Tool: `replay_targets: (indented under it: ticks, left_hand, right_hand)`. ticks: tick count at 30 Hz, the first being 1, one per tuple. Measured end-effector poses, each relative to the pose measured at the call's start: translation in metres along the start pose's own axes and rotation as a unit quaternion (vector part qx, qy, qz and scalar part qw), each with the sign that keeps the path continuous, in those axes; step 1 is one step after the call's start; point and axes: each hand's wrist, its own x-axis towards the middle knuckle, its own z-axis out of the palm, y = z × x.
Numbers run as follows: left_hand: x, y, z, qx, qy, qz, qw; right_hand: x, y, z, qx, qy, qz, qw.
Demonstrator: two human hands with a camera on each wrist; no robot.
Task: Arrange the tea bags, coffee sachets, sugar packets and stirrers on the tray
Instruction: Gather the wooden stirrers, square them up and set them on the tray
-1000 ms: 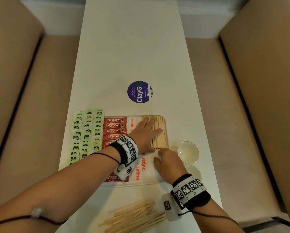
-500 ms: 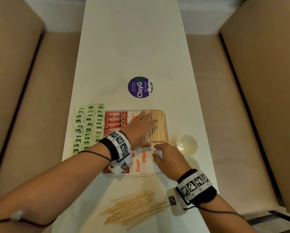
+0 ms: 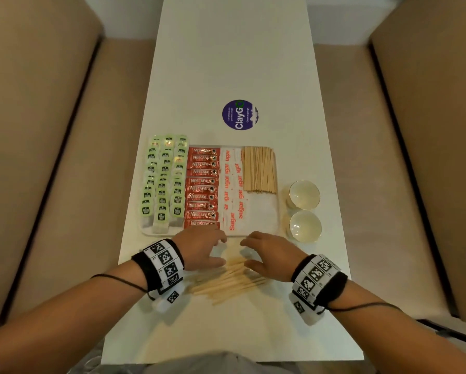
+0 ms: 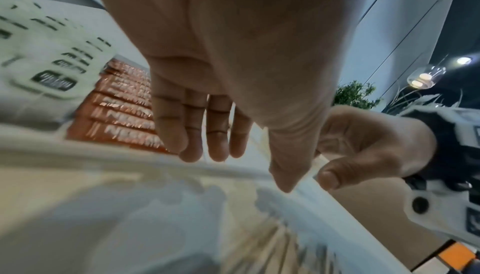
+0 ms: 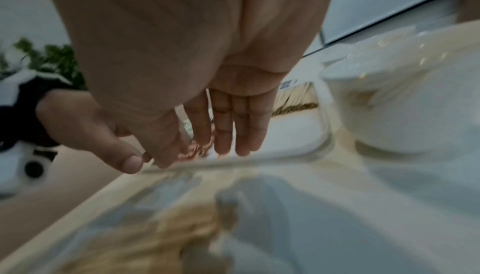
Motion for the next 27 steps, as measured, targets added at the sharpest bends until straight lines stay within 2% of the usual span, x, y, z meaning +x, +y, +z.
replay_targets:
  ticks: [2, 5, 8, 11, 19, 27]
  left_hand:
    - [-0.009, 0.004, 0.018, 0.009, -0.014, -0.036, 0.999]
    - [-0.019, 0.016, 0.047, 0.04, -0.033, -0.078, 0.996]
    - [-0.024, 0.029, 0.066, 0.083, -0.011, -0.095, 0.992]
    - [-0.026, 0.035, 0.077, 0.081, 0.005, -0.108, 0.991]
    - [-0.027, 0.035, 0.084, 0.005, 0.031, -0.114, 0.993]
    - [-0.024, 0.036, 0.088, 0.04, 0.012, -0.111, 0.993]
  right_hand:
    - [0.002, -0.006, 0.014, -0.026, -0.009, -0.036, 0.999]
    - [0.005, -0.014, 0.033, -0.061, -0.025, -0.052, 0.996]
    - [0.008, -0.02, 0.046, -0.121, -0.041, -0.06, 0.99]
    - [0.008, -0.023, 0.057, -0.164, -0.031, -0.062, 0.984]
    - [0.013, -0.023, 0.062, -0.138, -0.01, -0.052, 0.989]
    - [0.024, -0.032, 0.062, -0.166, -0.035, -0.035, 0.985]
